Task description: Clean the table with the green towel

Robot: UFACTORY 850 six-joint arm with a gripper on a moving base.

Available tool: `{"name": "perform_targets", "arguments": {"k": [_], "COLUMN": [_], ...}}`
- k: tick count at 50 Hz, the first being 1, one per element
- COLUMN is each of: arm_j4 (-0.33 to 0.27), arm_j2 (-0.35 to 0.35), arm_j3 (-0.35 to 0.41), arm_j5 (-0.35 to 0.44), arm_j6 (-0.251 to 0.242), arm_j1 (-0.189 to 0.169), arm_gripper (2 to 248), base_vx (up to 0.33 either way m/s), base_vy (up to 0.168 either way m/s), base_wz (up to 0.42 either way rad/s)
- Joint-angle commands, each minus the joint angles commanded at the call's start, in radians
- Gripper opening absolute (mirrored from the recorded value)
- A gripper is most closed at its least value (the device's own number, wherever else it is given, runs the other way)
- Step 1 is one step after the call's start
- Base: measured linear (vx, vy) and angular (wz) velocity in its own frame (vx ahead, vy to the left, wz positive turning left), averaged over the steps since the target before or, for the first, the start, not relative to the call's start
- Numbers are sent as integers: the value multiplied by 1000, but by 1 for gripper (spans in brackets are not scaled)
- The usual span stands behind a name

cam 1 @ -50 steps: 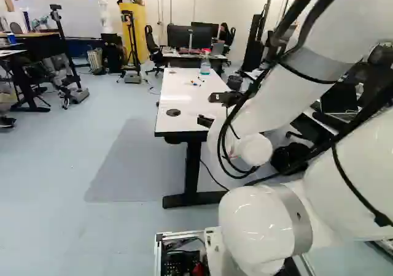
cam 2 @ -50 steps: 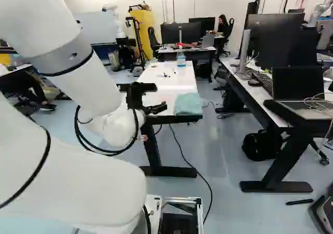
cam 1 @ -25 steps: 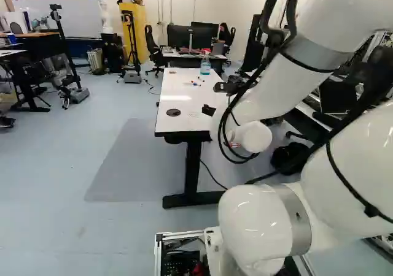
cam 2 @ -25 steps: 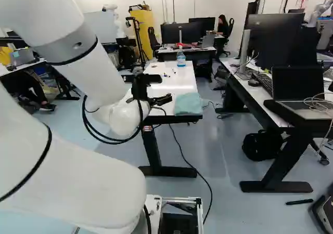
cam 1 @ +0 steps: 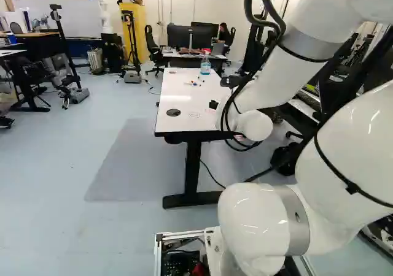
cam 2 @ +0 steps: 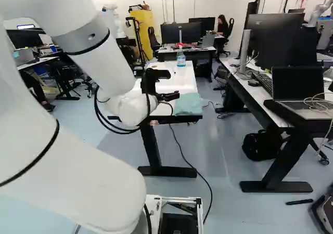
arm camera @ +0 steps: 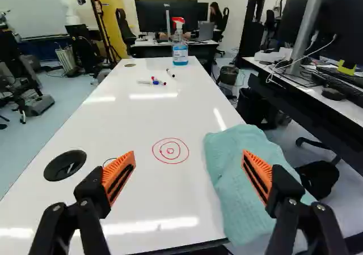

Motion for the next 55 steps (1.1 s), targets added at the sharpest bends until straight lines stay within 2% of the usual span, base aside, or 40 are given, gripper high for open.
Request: {"name": "perform_targets", "arguments": {"k": [33,55], "arm_j4": [0,0], "arm_j2": [-52,-132], "arm_j3": [-48,-125], "arm_j5": [-86,-112], "arm_j6": [0,0], "arm_j1": [-121,-186], "arm_gripper": [247,247], "base_vx": [0,0], "base_vy": [0,0], "base_wz": [0,0]}}
